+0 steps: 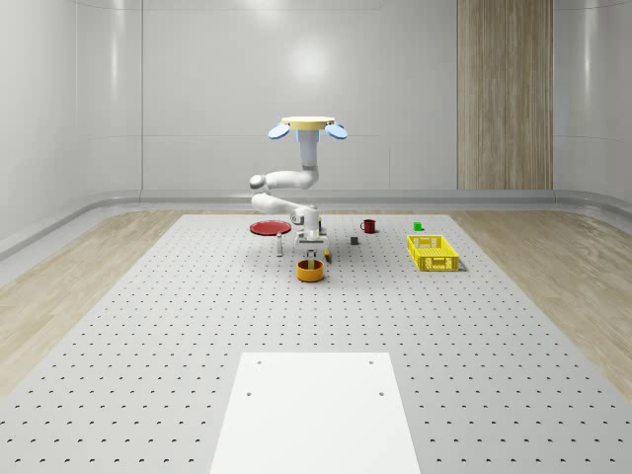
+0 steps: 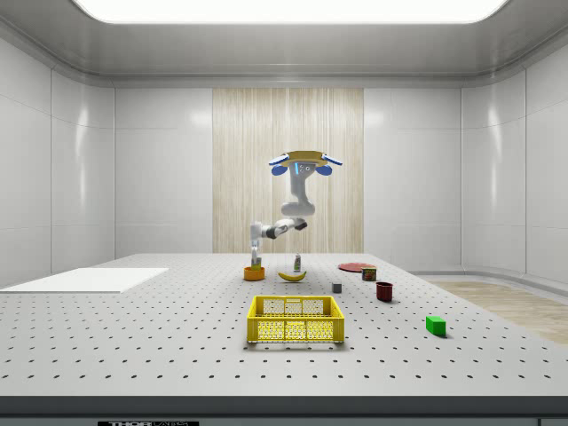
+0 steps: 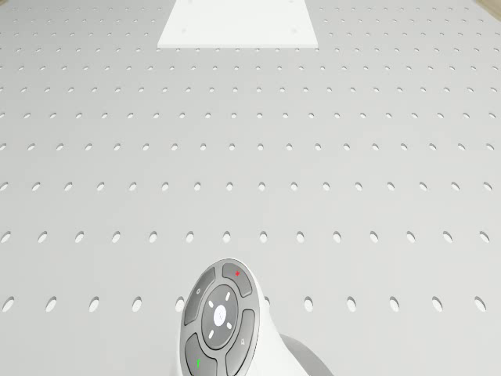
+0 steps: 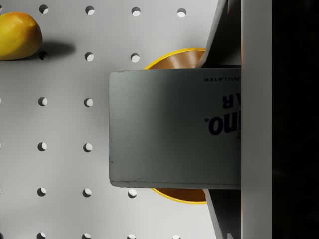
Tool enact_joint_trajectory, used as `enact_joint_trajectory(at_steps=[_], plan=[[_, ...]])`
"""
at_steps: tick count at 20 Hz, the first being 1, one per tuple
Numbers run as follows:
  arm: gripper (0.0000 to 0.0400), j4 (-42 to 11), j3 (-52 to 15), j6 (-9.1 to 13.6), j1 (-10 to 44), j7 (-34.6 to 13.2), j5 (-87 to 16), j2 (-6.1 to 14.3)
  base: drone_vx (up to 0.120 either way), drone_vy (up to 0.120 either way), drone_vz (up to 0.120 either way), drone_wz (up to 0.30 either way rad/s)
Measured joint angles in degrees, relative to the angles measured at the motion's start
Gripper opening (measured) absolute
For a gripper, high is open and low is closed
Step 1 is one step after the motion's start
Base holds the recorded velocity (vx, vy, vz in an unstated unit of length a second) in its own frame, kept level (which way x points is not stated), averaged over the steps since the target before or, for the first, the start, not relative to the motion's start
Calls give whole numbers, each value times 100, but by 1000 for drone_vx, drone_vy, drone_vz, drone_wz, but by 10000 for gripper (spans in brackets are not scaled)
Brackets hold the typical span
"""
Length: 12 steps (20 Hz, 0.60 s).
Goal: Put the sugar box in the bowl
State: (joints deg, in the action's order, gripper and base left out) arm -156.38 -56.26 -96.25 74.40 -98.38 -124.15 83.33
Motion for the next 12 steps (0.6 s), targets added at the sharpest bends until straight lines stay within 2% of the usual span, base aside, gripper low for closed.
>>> enact_joint_trajectory(at_steps=[1,3,6,9,12], plan=[[170,-4,23,2,32,-220,-25,-6,0,0,0,0],[261,18,51,-27,46,-237,-39,-6,0,0,0,0],[334,41,81,-24,16,-175,-61,-44,0,0,0,0],[369,47,96,-11,-13,-131,-85,-82,0,0,0,0],[385,42,101,10,-43,-111,-105,-116,0,0,0,0]])
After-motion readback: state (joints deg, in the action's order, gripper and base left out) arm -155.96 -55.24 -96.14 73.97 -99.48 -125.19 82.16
